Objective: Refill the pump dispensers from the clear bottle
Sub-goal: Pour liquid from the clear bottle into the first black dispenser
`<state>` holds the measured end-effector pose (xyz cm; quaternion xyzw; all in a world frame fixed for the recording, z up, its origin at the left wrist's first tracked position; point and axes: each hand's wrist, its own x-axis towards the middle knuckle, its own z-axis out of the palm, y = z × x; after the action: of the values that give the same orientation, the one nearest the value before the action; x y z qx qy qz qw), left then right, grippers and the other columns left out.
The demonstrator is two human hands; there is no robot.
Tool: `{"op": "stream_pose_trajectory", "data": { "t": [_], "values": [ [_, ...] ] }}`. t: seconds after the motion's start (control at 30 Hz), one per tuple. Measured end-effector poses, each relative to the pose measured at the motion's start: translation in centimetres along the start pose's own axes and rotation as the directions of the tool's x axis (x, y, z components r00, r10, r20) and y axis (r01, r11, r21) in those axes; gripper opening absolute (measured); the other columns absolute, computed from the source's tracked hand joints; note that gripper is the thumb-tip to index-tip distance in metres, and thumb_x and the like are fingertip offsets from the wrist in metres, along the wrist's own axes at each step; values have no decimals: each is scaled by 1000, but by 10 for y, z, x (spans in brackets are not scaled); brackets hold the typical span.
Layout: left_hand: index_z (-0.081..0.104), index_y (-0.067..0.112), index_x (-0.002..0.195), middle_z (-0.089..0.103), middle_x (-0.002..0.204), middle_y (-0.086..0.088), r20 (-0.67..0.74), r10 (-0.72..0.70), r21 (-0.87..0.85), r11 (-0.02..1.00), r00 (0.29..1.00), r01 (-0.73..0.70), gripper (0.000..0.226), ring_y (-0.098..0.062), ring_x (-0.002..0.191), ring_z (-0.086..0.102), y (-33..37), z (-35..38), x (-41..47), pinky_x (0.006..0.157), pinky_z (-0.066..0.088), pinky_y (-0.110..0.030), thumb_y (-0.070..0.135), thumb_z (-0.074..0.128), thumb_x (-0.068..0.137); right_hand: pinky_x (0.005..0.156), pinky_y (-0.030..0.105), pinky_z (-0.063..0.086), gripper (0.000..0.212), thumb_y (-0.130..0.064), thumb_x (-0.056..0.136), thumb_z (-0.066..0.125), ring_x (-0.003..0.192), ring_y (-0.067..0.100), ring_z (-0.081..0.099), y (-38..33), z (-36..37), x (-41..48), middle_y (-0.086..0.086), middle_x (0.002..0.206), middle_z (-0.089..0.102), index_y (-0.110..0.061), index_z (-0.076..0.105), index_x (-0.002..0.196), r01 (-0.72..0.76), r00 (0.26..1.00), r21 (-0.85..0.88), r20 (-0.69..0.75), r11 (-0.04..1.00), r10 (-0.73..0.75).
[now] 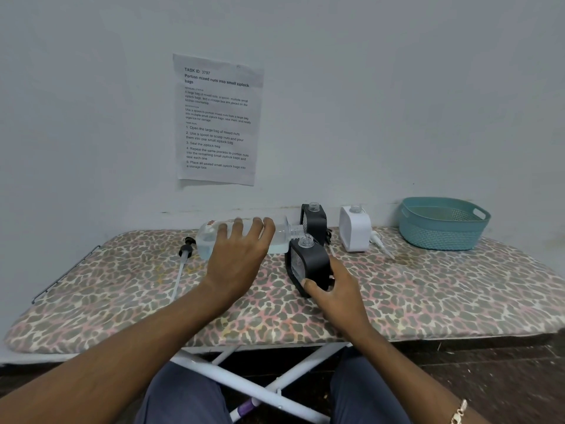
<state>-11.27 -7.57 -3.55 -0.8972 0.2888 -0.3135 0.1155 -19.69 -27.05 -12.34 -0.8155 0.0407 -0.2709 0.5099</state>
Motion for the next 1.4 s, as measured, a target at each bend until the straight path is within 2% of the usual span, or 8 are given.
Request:
{"op": "stream_pose_trajectory", "data": {
  "t": [0.2,0.67,1.17,1.4],
  "values": [
    [54,3,135,67,125,-18,2,1,1,1000,1000,-1,69,-49,110,67,0,0,0,86,56,-62,-13,76,72,82,16,47,41,-27,87,78,103,-7,61,0,0,0,-17,114,68,-34,64,124,-5,1000,7,0,1000,5],
    [54,3,134,67,125,-17,5,9,1,1000,1000,-9,69,-48,109,67,-1,-2,0,87,56,-62,-14,76,71,85,19,48,44,-27,87,78,106,-5,62,0,0,-1,-18,116,69,-34,64,127,-5,1000,16,-5,1000,5],
    [53,4,134,67,126,-18,22,18,-1,1000,1000,-18,69,-49,109,66,-1,-2,0,86,56,-63,-14,75,71,83,11,43,43,-25,88,78,107,-13,58,-6,-1,-3,-22,116,67,-43,60,123,-2,1000,7,4,1000,2],
    [51,4,134,67,127,-17,31,29,-1,1000,999,-29,70,-49,109,67,-2,-2,1,87,56,-63,-14,75,71,86,18,48,46,-28,87,78,108,-5,62,-3,0,-2,-19,119,68,-39,61,128,3,1000,11,1,1000,-3]
  ]
}}
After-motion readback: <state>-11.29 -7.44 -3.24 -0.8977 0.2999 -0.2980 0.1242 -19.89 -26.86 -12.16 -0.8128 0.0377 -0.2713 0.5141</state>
